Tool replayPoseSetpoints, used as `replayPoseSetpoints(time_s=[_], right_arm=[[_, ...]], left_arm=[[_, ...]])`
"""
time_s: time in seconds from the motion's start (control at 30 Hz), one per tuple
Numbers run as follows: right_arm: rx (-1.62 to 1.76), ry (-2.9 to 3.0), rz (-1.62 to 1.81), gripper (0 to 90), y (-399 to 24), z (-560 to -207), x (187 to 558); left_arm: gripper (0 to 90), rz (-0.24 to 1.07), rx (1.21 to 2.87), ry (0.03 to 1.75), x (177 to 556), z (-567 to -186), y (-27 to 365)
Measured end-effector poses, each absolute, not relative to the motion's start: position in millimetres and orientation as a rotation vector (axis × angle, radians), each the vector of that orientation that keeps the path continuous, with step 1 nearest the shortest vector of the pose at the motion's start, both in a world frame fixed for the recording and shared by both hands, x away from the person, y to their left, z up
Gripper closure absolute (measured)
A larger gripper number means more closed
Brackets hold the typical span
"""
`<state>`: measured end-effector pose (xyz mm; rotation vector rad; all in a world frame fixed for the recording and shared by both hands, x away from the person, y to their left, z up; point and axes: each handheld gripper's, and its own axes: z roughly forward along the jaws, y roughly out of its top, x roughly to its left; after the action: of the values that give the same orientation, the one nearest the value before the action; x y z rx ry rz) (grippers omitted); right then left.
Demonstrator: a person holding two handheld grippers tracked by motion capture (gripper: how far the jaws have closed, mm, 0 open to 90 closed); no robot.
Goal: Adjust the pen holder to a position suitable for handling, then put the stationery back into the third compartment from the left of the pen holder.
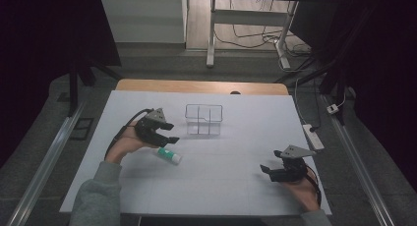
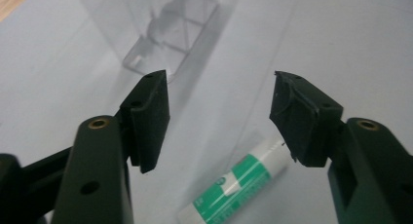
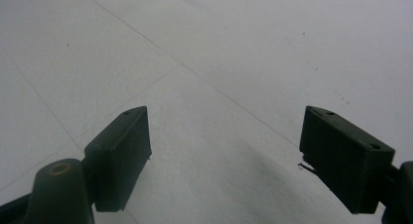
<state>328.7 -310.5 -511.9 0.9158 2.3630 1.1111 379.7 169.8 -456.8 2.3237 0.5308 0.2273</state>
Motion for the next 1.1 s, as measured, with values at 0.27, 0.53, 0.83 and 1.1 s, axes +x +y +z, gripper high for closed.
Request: replayPoseSetpoints(time_s=[0.27, 0.53, 0.83, 1.1], right_arm=[[0.919, 2.37, 1.101, 18.6, -310, -513, 328], [0.916, 2.374, 1.094, 18.7, -311, -513, 328], [0.912, 2.374, 1.097, 18.7, -311, -513, 328], [0.915, 2.376, 1.097, 18.7, -311, -513, 328]], left_arm=[[33.2, 0.201, 2.382, 0.43, 375, -456, 170], [32.4, 0.179, 2.433, 0.37, 373, -459, 166], [32.6, 0.157, 2.483, 0.313, 372, -462, 164], [32.5, 0.141, 2.521, 0.224, 368, -466, 158]])
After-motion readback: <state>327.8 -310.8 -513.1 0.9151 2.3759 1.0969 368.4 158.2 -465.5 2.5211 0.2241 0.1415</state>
